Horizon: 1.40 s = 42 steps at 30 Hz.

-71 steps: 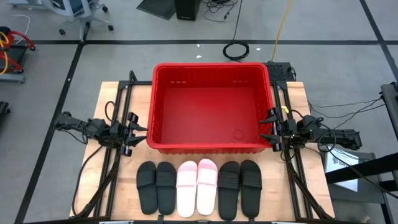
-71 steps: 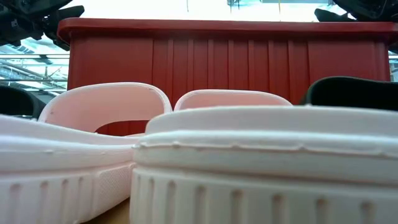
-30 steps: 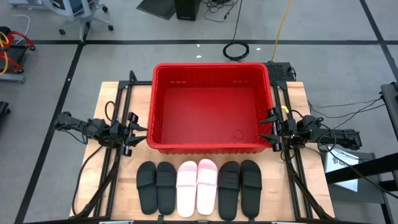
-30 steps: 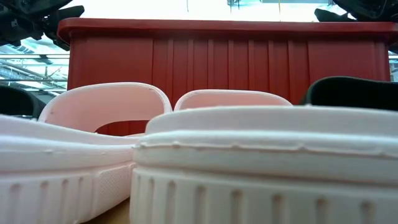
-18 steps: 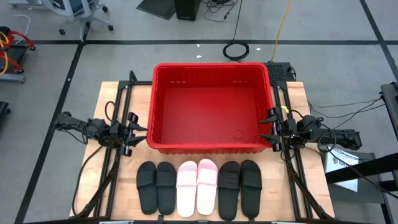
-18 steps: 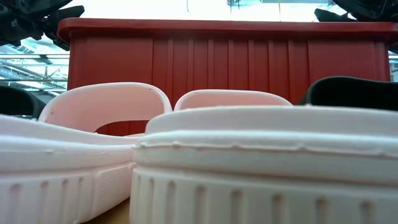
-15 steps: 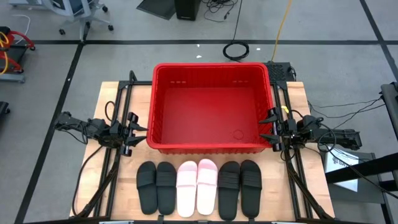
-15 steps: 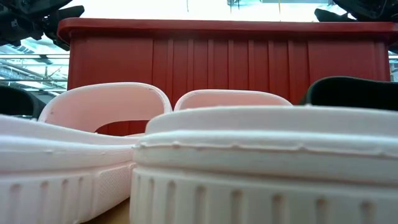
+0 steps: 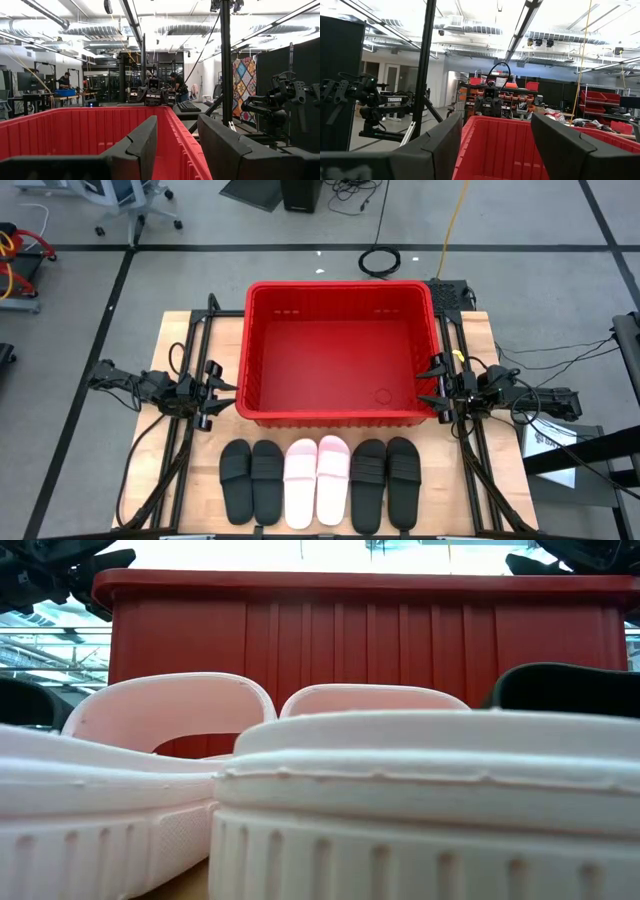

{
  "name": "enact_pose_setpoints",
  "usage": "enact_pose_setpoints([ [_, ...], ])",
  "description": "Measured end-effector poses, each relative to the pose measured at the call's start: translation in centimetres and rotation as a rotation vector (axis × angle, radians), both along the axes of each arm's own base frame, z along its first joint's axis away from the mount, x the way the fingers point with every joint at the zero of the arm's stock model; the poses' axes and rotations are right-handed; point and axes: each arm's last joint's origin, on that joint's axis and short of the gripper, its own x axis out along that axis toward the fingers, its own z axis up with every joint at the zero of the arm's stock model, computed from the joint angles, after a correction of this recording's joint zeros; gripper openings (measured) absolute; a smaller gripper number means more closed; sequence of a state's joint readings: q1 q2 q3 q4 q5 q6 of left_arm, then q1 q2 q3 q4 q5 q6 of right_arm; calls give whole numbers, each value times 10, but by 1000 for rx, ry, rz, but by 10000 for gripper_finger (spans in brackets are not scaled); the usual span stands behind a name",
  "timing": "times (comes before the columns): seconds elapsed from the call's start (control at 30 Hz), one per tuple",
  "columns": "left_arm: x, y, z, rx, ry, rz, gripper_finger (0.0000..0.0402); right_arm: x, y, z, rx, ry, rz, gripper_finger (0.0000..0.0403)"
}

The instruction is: Pick and place slides into bin

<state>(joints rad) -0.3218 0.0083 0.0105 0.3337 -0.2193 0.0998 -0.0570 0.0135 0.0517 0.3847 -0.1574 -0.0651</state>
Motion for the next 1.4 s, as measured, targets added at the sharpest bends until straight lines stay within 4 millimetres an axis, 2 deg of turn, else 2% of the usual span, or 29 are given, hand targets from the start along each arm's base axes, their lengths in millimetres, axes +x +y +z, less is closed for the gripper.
enact_pose_setpoints([
  [1.4,0,0,0,0,0,0,147,0,0,0,0,0,0,231],
])
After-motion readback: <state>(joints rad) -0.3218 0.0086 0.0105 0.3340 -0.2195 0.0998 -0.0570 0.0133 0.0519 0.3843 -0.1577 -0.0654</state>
